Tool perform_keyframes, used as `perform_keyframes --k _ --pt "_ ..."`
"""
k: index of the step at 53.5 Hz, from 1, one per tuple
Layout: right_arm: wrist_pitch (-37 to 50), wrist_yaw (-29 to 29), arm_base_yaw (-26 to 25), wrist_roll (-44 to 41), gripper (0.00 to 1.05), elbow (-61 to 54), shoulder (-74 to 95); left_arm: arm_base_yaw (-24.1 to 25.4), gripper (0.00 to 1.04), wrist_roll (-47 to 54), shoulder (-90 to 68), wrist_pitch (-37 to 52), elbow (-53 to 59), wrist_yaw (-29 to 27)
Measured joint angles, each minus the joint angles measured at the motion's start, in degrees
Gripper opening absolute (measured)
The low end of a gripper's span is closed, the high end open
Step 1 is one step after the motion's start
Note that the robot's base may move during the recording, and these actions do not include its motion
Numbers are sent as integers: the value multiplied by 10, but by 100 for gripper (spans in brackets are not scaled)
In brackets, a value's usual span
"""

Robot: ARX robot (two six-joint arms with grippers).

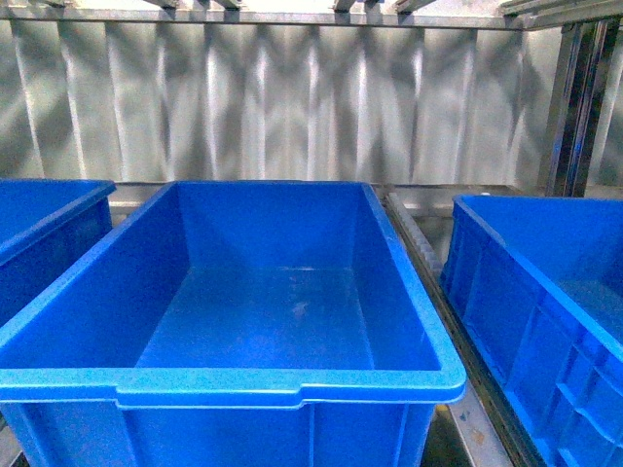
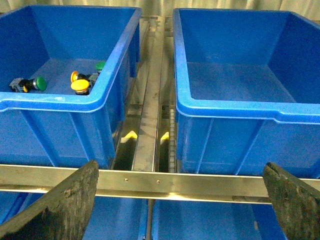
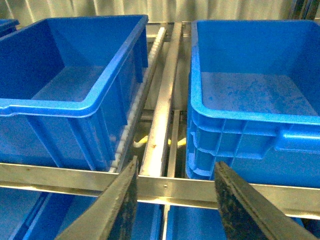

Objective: Pick red and yellow buttons and place in box

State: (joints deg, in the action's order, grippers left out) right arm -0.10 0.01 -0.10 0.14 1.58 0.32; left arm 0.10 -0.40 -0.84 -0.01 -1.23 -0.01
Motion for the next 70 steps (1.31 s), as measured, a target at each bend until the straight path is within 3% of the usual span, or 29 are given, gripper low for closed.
perform_keyframes --k 18,56,61,67,70 --pt "0 4 1 0 99 0 -1 0 97 0 0 0 0 2" --pt "0 -6 0 0 98 -1 0 0 97 0 0 0 0 -4" --pt "0 -3 1 0 98 -1 -1 -31 97 -96 -98 -77 -52 -37" --pt "0 -2 1 0 98 -1 -1 -89 97 -153 -342 43 -208 -36" --pt "0 -1 1 0 98 -1 -1 -119 97 -143 -454 44 -311 -48"
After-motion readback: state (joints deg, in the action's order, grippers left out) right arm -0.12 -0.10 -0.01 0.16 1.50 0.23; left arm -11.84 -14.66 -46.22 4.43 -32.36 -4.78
